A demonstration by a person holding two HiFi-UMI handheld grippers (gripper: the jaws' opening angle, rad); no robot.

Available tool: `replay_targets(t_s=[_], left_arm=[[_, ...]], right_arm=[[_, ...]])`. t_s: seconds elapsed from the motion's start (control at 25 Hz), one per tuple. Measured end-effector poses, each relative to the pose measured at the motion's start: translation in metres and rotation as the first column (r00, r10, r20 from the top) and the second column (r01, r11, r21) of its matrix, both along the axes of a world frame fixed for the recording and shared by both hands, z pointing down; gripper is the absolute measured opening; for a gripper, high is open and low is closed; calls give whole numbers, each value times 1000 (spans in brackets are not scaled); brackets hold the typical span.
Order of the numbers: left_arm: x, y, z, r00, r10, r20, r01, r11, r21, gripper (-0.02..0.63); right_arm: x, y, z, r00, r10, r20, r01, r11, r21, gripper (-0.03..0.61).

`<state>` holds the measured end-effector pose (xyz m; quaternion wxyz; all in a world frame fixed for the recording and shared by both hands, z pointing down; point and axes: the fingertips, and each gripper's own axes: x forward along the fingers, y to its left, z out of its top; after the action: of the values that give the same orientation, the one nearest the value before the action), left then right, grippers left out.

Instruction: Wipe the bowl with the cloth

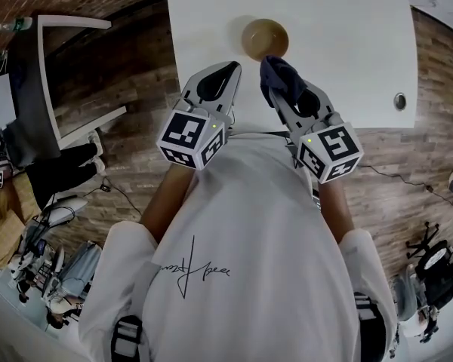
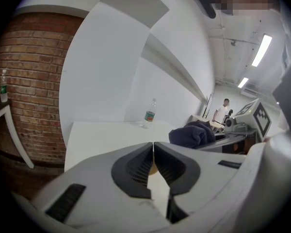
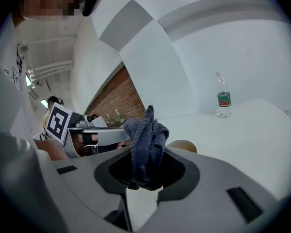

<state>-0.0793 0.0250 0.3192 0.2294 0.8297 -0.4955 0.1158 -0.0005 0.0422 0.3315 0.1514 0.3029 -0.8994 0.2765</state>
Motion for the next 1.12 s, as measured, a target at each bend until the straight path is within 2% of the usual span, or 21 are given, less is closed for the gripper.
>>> replay_targets(t_s=[0.2, 0.68, 0.88, 1.12], left_arm=[[-1, -13, 8, 1000, 5, -2, -5, 1000, -30, 1], [-19, -37, 40, 1000, -26, 14, 28, 994, -108, 2], [-22, -48, 53, 996, -89, 6, 89, 985, -145, 2], [-27, -57, 72, 996, -79, 34, 84, 978, -191, 2]], right_arm=[[-7, -8, 4, 998, 0, 61, 2, 999, -40, 100], [-12, -31, 32, 1000, 16, 25, -13, 994, -109, 100], [-10, -40, 45, 1000, 23, 16, -20, 988, -155, 100], [-15, -48, 53, 1000, 7, 9, -5, 984, -177, 100]])
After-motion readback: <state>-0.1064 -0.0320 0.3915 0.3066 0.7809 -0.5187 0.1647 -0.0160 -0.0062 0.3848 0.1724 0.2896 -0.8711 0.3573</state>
